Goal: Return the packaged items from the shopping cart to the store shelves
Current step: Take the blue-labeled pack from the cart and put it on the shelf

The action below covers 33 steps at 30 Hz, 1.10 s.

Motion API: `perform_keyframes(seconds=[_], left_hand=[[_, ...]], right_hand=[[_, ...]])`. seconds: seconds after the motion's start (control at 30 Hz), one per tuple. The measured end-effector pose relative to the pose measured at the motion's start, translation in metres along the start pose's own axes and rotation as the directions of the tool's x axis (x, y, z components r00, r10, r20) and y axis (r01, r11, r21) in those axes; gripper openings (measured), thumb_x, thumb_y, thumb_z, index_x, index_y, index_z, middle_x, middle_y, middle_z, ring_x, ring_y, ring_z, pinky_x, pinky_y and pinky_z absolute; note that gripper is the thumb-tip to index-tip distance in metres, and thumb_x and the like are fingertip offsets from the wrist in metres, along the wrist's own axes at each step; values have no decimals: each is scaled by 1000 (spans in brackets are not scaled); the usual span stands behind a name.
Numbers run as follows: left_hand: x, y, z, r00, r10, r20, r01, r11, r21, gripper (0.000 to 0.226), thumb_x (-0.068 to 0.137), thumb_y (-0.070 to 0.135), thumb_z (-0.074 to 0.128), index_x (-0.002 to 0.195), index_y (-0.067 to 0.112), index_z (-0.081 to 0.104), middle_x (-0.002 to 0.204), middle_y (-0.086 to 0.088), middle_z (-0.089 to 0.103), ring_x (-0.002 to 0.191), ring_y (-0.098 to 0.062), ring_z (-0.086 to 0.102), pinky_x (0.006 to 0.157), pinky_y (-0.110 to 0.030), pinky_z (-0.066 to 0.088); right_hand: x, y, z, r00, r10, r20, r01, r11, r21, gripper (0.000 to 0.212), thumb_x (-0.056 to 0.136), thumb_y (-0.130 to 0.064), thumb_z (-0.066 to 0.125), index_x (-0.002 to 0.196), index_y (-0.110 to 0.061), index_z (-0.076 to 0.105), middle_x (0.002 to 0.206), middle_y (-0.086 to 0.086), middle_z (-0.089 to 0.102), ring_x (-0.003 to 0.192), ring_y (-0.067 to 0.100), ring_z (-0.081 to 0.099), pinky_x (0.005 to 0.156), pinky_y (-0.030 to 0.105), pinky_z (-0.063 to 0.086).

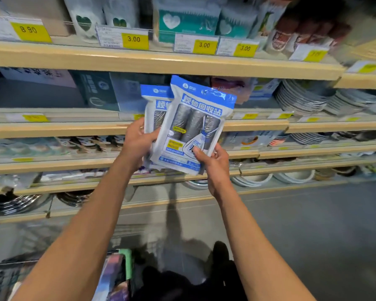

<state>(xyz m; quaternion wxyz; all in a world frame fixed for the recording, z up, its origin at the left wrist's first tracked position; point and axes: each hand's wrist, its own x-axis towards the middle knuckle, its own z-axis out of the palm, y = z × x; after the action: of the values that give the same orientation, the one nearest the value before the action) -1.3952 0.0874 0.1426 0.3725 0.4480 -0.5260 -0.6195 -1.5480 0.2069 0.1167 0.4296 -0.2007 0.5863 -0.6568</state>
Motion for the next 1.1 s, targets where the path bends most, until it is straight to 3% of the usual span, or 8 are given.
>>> perform_keyframes(seconds=[0.2,0.3,0.43,0.53,0.67,0.83,0.97,1.1], left_hand=[[14,15,81,989,-49,139,47,999,17,21,85,6,77,104,15,72,98,-7,78,79,-17,77,70,-33,64],[20,12,119,982,-73,172,70,997,24,30,85,2,76,115,5,71,99,-8,77,79,-18,77,65,-32,62],[26,8,169,979,-136,155,136,991,9,40,87,-1,73,125,5,64,108,-9,77,88,-23,76,75,-40,64],[32,8,217,983,-133,130,139,990,-34,42,84,-6,72,125,3,64,104,-10,77,82,-23,76,70,-39,64],[44,15,278,990,-103,95,109,993,-54,41,85,-3,73,125,3,65,102,-10,76,77,-19,75,64,-31,62],[77,34,342,996,-85,-1,85,994,-74,47,86,-3,72,128,-6,53,105,-15,70,82,-22,68,81,-40,60],[98,45,365,989,-139,-39,137,988,-66,47,90,-2,66,125,2,35,95,-8,58,79,-15,61,62,-29,53],[115,30,371,982,-166,-95,163,986,-37,57,74,-4,74,123,-12,46,91,-11,64,71,-15,64,45,-21,51]], right_hand=[[24,-17,-66,994,-5,-109,16,994,107,28,86,-1,70,114,-3,69,106,15,75,95,29,73,83,41,60],[41,-32,-108,994,-28,-104,36,996,80,30,85,-1,71,115,-2,69,111,19,73,104,36,70,92,50,57],[59,-59,-154,995,-38,-95,38,999,-1,31,83,0,74,113,0,70,103,15,76,95,29,73,84,44,60],[75,-82,-190,995,-36,-92,33,999,-36,30,83,1,74,112,2,69,87,3,78,77,16,75,68,30,60],[97,-104,-239,992,-70,-103,60,993,-99,31,81,1,75,112,1,69,92,7,76,76,13,74,75,34,61],[128,-122,-289,994,-47,-98,39,996,-83,36,82,5,74,117,1,67,100,13,76,83,20,75,81,42,62],[142,-126,-307,994,-27,-104,17,995,-98,38,79,3,77,115,-5,67,100,11,76,89,24,75,83,45,61],[145,-119,-315,993,-102,-58,94,988,-123,40,77,6,77,115,1,68,104,19,74,89,30,74,76,41,62]])
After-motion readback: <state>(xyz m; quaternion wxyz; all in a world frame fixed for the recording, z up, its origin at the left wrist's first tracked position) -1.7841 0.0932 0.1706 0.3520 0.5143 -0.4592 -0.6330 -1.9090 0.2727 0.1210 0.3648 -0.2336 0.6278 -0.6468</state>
